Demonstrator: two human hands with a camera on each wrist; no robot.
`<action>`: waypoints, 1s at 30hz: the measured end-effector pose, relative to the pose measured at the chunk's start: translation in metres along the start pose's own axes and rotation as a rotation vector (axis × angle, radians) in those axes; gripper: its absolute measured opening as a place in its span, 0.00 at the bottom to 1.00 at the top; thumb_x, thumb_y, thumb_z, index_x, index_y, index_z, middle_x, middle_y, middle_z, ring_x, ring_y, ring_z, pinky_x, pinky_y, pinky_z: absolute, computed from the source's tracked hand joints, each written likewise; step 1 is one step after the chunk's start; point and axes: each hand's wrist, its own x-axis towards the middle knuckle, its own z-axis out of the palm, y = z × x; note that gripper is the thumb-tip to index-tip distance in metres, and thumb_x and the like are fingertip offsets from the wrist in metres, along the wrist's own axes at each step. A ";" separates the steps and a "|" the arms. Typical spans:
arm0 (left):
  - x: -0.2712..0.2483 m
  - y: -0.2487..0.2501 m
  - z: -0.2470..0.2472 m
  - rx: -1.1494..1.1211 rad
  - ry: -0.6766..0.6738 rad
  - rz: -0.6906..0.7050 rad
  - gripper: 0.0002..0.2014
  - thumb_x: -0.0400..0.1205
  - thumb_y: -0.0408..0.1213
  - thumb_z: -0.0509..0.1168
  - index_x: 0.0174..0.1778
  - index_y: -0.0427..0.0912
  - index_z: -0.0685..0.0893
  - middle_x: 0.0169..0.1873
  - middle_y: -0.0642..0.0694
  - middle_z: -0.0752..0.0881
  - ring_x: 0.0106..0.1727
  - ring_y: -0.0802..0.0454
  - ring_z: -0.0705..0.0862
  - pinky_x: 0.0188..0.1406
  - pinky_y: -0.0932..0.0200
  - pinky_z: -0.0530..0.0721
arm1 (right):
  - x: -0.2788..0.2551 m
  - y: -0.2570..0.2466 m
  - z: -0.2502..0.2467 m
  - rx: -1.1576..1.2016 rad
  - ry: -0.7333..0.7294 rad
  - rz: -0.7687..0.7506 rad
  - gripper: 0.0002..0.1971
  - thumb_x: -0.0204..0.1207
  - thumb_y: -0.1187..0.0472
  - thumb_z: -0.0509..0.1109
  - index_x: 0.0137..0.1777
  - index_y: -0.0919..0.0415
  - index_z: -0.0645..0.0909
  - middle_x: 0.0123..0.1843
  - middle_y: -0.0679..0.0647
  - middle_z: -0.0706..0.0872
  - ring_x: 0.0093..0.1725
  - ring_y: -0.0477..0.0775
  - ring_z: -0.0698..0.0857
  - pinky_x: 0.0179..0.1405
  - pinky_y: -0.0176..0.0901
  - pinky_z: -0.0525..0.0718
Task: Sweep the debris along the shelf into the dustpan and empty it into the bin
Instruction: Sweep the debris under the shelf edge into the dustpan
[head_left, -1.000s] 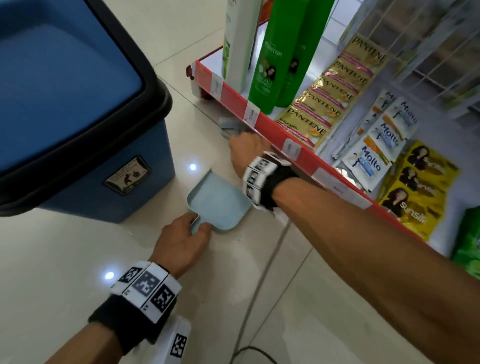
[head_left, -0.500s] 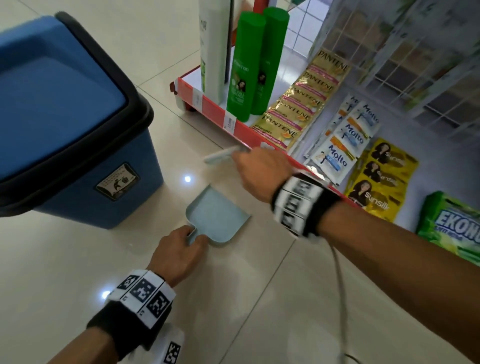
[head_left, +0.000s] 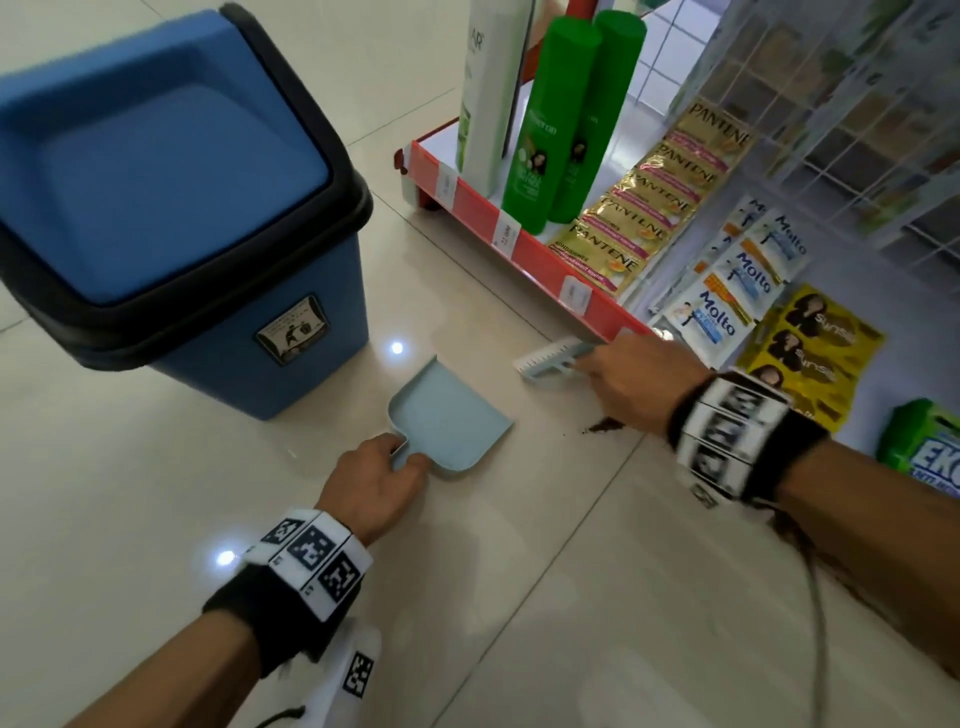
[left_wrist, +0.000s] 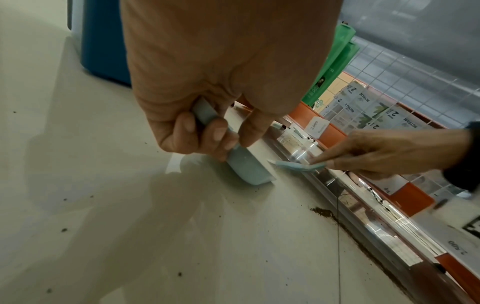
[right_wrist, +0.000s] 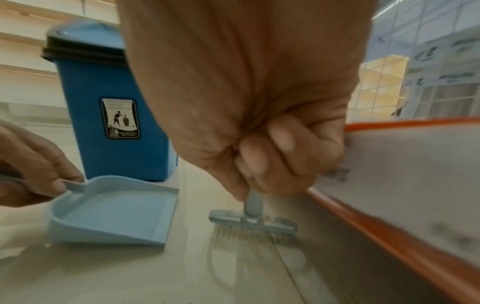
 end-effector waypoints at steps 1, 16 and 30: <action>0.000 0.000 0.001 0.001 -0.001 0.006 0.22 0.84 0.50 0.59 0.64 0.36 0.81 0.60 0.37 0.86 0.60 0.38 0.83 0.55 0.53 0.78 | -0.011 0.005 0.000 -0.013 0.029 -0.012 0.14 0.86 0.59 0.57 0.63 0.54 0.81 0.44 0.51 0.79 0.41 0.53 0.81 0.40 0.46 0.83; -0.019 0.000 0.004 0.047 -0.011 0.040 0.20 0.84 0.49 0.59 0.59 0.35 0.82 0.53 0.36 0.87 0.52 0.38 0.84 0.43 0.56 0.74 | 0.038 -0.043 -0.001 0.572 0.292 0.066 0.16 0.86 0.63 0.58 0.69 0.57 0.82 0.52 0.60 0.89 0.49 0.62 0.86 0.44 0.45 0.84; -0.011 0.017 0.012 0.036 -0.044 0.063 0.21 0.84 0.47 0.61 0.58 0.30 0.81 0.56 0.30 0.86 0.57 0.33 0.83 0.49 0.51 0.78 | -0.060 0.016 0.042 0.091 -0.017 0.055 0.12 0.88 0.51 0.58 0.51 0.57 0.78 0.35 0.47 0.76 0.31 0.42 0.75 0.24 0.31 0.64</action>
